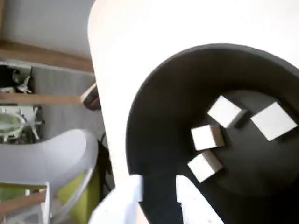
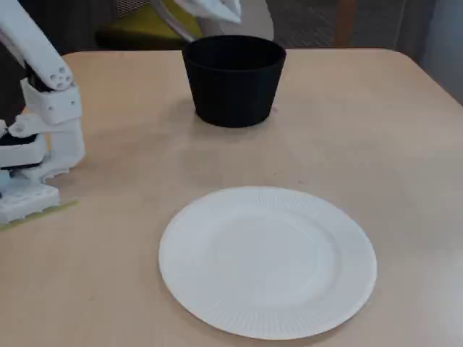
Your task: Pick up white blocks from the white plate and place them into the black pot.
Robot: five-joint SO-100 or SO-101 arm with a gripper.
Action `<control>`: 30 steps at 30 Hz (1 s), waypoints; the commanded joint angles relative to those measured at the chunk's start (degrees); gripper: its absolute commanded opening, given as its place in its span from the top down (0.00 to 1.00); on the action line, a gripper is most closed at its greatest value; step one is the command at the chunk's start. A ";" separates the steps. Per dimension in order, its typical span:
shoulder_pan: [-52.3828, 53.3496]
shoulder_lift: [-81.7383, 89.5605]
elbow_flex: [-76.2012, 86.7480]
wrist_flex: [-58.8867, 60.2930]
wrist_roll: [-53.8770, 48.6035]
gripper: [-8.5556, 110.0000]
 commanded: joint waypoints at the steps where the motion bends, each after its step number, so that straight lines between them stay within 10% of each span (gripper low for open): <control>1: 9.93 6.77 -10.90 5.89 4.22 0.95; 9: 34.89 24.87 -10.28 18.19 17.93 0.95; 30: 28.39 68.91 53.44 15.82 19.86 0.95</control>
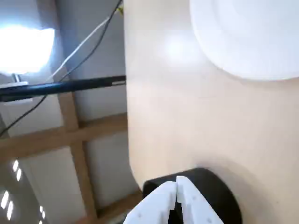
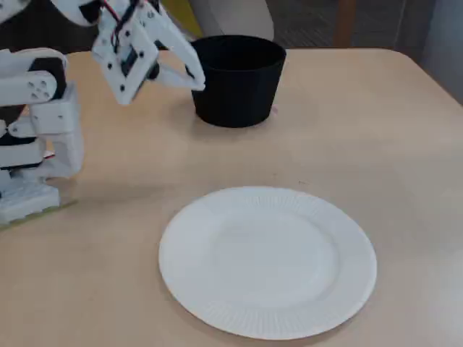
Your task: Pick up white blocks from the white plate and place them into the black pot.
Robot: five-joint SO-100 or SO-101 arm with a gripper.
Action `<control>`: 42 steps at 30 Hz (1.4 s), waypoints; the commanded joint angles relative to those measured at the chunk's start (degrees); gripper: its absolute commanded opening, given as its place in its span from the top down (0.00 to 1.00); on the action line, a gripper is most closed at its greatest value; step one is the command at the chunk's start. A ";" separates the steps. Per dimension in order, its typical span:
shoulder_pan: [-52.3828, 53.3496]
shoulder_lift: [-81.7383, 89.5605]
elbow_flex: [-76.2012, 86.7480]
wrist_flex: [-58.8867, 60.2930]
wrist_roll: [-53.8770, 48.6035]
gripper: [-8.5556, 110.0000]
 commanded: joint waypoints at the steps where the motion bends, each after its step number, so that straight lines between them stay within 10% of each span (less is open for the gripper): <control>1: -1.32 2.02 4.31 -1.23 -0.70 0.95; 42: -1.49 2.02 15.12 -1.58 -1.14 0.95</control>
